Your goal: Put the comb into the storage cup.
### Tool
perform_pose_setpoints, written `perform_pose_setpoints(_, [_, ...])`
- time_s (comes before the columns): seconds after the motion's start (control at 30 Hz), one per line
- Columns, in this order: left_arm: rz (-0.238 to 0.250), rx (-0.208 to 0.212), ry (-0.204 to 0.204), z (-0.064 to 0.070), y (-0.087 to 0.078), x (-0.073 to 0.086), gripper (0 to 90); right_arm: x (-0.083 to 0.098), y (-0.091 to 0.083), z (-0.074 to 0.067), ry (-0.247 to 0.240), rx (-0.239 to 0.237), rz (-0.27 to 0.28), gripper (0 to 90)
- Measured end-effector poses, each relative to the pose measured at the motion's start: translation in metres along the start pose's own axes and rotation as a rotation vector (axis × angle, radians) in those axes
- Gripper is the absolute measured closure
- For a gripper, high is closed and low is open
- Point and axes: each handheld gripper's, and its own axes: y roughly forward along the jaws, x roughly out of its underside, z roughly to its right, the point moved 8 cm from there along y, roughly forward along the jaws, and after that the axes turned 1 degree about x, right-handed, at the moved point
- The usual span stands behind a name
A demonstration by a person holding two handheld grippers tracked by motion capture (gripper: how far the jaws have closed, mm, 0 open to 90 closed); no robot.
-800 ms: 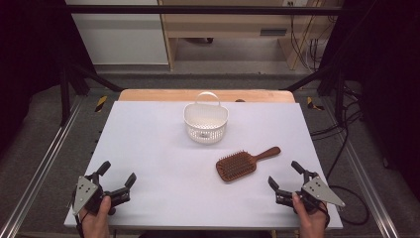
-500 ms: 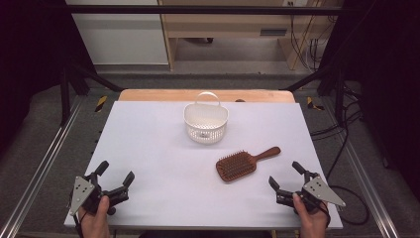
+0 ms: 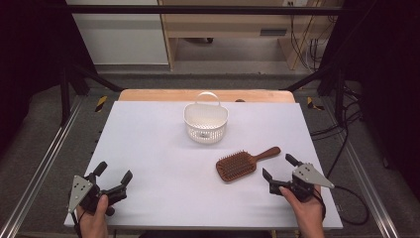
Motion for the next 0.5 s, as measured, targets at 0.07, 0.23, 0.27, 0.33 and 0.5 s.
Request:
perform_pose_setpoints(0.07, [-0.001, 0.002, 0.001, 0.001, 0.0, 0.0, 1.9, -0.003, 0.004, 0.001, -0.006, 0.001, -0.019, 4.6])
perform_pose_setpoints(0.23, [-0.002, 0.004, 0.003, 0.002, -0.001, 0.0, 1.9, -0.022, 0.023, 0.002, -0.074, 0.001, -0.093, 14.4])
perform_pose_setpoints(0.27, [-0.004, 0.007, 0.004, 0.002, 0.0, 0.001, 1.9, -0.025, 0.026, 0.003, -0.072, -0.005, -0.106, 18.5])
perform_pose_setpoints(0.33, [-0.009, 0.01, 0.007, 0.003, 0.0, 0.001, 1.9, -0.029, 0.032, 0.004, -0.072, -0.009, -0.147, 26.6])
perform_pose_setpoints(0.5, [-0.011, 0.01, 0.003, 0.002, 0.001, 0.002, 2.0, -0.038, 0.049, 0.009, -0.112, -0.019, -0.215, 43.1])
